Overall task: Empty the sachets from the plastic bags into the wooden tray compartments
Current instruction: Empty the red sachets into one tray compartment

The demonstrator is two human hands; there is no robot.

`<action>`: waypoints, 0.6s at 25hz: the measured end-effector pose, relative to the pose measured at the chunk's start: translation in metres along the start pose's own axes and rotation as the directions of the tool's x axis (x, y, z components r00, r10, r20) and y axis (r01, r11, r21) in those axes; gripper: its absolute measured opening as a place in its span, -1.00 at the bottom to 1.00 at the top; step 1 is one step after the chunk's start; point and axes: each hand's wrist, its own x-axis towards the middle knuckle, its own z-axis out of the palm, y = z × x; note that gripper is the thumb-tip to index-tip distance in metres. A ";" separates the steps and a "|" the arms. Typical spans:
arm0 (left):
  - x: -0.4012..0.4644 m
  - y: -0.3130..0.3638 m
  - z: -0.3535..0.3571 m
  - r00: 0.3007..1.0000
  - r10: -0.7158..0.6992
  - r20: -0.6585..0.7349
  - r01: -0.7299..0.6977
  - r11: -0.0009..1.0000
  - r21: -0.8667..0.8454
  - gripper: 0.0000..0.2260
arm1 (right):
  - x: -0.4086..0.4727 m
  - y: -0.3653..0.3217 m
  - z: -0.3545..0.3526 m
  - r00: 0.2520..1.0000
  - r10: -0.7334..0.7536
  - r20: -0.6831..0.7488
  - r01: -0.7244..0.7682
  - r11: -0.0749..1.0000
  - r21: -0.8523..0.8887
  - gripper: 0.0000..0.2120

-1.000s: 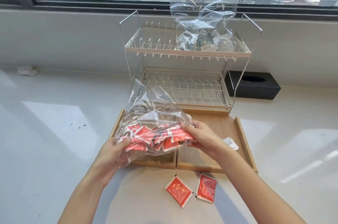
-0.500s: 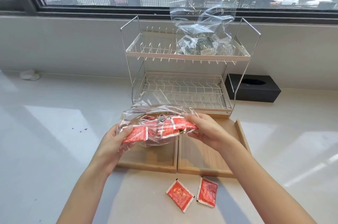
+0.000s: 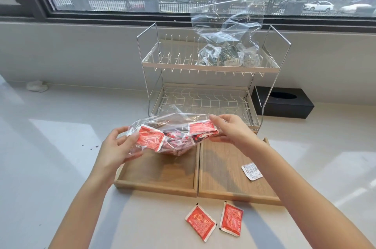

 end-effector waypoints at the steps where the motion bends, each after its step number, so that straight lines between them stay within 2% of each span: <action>1: 0.001 0.005 0.000 0.999 0.041 -0.024 -0.038 0.995 0.090 -0.77 | 0.002 -0.004 0.000 1.000 -0.005 -0.008 0.005 1.000 0.003 -0.65; 3: 0.003 0.015 -0.002 0.992 0.115 -0.057 -0.101 0.973 0.208 -0.77 | 0.002 -0.013 -0.003 0.999 -0.028 -0.028 0.028 1.000 0.003 -0.65; 5: 0.008 0.023 -0.005 0.987 0.149 -0.064 -0.132 0.966 0.222 -0.74 | 0.000 -0.022 -0.006 0.996 -0.077 -0.042 0.073 0.993 -0.090 -0.69; 7: 0.011 0.032 -0.006 0.995 0.094 -0.018 -0.092 0.992 0.092 -0.75 | 0.001 -0.030 -0.008 0.993 -0.114 -0.040 0.109 0.988 -0.109 -0.75; 10: 0.015 0.041 -0.005 0.995 -0.006 0.098 0.025 0.981 -0.190 -0.84 | 0.004 -0.039 -0.015 0.995 -0.101 -0.011 0.101 0.995 -0.025 -0.77; 12: 0.017 0.044 -0.009 0.983 0.008 0.182 0.044 0.959 -0.281 -0.83 | 0.006 -0.044 -0.019 0.996 -0.083 0.043 0.080 0.995 0.056 -0.79; 13: 0.017 0.047 -0.010 0.973 0.038 0.228 0.036 0.949 -0.313 -0.70 | 0.008 -0.047 -0.022 0.995 -0.086 0.054 0.081 0.993 0.089 -0.80; 14: 0.019 0.048 -0.013 0.962 0.062 0.267 0.023 0.953 -0.303 -0.54 | 0.009 -0.051 -0.024 0.994 -0.095 0.058 0.089 0.990 0.106 -0.81; 15: 0.017 0.052 -0.014 0.951 0.089 0.297 -0.010 0.966 -0.258 -0.46 | 0.009 -0.055 -0.026 0.992 -0.111 0.062 0.103 0.987 0.120 -0.82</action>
